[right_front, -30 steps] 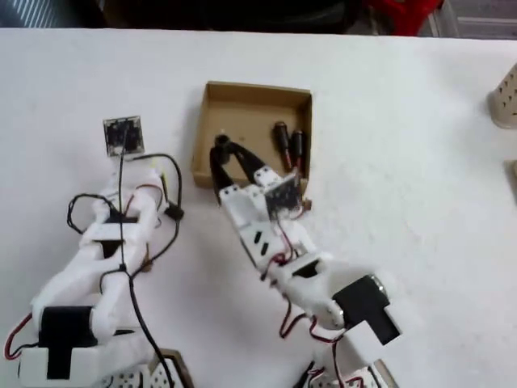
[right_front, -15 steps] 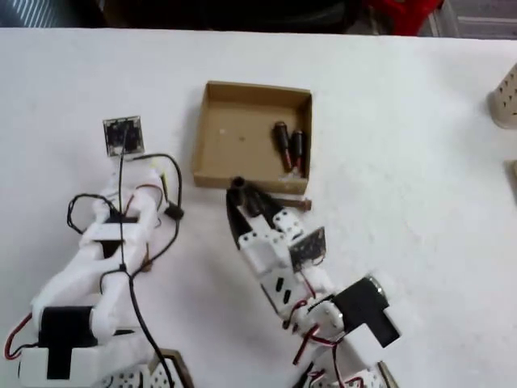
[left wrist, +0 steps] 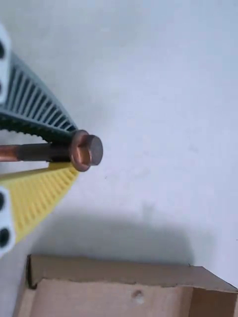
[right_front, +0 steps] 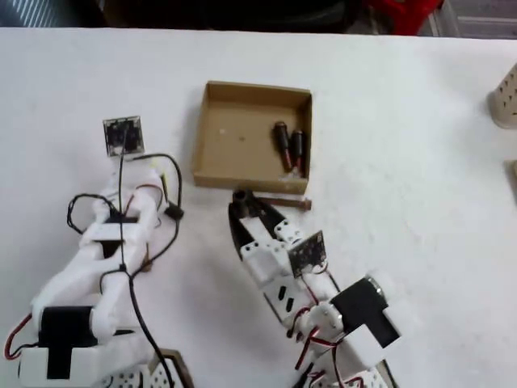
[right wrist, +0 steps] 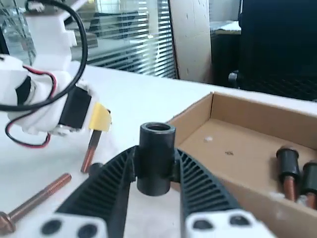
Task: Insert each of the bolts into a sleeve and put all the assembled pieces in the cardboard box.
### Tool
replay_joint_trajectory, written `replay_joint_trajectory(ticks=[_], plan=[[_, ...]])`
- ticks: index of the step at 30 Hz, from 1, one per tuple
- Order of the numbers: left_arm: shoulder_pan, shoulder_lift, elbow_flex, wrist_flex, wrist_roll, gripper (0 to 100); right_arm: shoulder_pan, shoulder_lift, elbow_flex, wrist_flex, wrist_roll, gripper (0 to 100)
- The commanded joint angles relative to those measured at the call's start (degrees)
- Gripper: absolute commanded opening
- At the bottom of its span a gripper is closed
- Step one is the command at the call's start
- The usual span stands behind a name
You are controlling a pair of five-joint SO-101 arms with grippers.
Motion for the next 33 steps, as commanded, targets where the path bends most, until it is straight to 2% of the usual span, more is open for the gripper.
replay_joint_trajectory(ticks=[1,6,15,19,28,33], plan=[[0.84,-2.77,-2.55,-6.24,0.62,2,0.04,-0.13,0.53,0.57,0.0,1.7],[2.59,-10.15,2.46,-14.77,0.62,2,0.04,-0.13,0.53,0.57,0.0,1.7],[11.82,-23.16,11.52,-28.57,0.62,2,0.04,-0.13,0.53,0.57,0.0,2.0],[13.93,-30.55,11.78,-24.09,0.62,2,0.31,-0.13,0.53,0.57,0.0,2.0],[24.57,-47.16,11.78,-3.6,0.7,2,0.4,-0.13,0.53,0.57,0.0,2.0],[27.56,-50.95,11.78,0.97,1.05,2,0.4,-0.13,0.53,0.57,0.0,1.9]])
